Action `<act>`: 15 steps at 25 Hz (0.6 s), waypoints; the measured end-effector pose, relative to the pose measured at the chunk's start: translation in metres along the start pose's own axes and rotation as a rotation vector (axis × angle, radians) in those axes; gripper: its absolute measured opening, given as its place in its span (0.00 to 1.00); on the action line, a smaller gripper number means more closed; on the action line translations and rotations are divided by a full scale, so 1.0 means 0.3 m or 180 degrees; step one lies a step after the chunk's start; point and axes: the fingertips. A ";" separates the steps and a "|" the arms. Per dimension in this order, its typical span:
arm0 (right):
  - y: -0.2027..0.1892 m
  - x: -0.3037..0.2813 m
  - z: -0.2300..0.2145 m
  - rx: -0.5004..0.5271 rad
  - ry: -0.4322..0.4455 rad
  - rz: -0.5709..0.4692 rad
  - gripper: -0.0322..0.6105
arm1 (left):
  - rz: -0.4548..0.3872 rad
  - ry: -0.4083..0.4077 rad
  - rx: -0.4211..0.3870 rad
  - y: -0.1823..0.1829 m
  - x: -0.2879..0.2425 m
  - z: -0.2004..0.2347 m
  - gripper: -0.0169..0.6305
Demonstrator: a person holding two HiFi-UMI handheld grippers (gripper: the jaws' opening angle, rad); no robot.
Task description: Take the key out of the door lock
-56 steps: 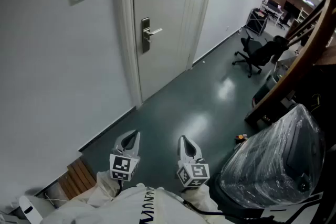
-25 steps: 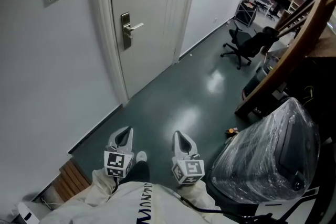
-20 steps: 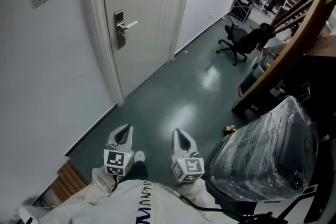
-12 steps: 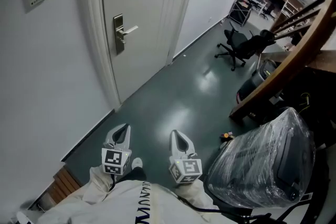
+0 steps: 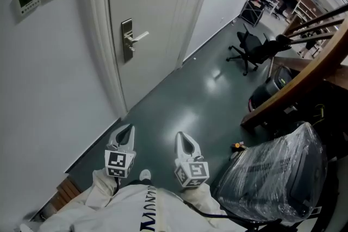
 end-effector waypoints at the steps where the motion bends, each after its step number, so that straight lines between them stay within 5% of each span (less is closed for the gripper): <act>1: 0.007 -0.022 0.000 0.0014 -0.0006 0.0005 0.05 | -0.0007 0.0003 0.0021 0.004 -0.016 0.021 0.03; 15: 0.052 -0.218 0.021 0.0063 0.0013 0.0085 0.05 | -0.0036 -0.0024 0.0120 0.013 -0.133 0.162 0.03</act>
Point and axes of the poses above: the fingertips, and each gripper's own axes: x backward along the fingers, z to its left, y out of its top, and after that the axes turned 9 degrees about z, right-handed
